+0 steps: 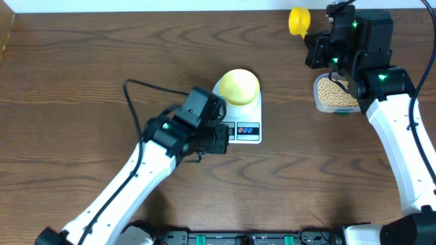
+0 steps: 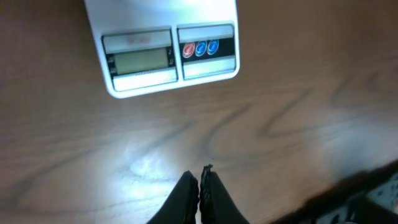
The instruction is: Scoop item into bowl and weigh 50g on scale
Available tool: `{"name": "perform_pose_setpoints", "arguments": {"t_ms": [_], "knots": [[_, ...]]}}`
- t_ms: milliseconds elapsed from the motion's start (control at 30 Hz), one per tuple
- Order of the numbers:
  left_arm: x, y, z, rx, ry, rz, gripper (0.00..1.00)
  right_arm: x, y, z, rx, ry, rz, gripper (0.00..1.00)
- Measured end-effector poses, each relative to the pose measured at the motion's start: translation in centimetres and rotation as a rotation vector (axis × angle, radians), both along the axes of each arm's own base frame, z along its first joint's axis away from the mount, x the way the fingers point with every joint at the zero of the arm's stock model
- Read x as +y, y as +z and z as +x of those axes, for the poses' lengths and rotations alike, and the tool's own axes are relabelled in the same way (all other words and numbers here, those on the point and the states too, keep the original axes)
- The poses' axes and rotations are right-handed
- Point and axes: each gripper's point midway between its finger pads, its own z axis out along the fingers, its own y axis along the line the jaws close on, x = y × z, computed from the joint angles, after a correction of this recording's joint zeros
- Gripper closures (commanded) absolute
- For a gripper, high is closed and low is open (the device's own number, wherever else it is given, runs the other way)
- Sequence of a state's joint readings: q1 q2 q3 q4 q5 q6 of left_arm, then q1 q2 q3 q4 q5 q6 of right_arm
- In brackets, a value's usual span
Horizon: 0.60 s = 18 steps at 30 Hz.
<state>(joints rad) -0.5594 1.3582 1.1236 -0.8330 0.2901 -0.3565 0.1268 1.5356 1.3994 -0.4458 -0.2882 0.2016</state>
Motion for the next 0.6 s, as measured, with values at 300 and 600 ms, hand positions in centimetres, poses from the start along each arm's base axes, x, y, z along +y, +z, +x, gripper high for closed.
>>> {"name": "perform_pose_setpoints", "arguments": {"t_ms": [300,600], "knots": [[-2.0,1.5,3.9,-0.049,-0.051,0.031,0.93,-0.4,-0.3,-0.1,0.012,-0.011,-0.004,0.99],[-2.5,-3.7,5.0,0.056,-0.056,0.102,0.93,-1.3,-1.0,-0.3,0.045,-0.043,-0.025,0.99]]}}
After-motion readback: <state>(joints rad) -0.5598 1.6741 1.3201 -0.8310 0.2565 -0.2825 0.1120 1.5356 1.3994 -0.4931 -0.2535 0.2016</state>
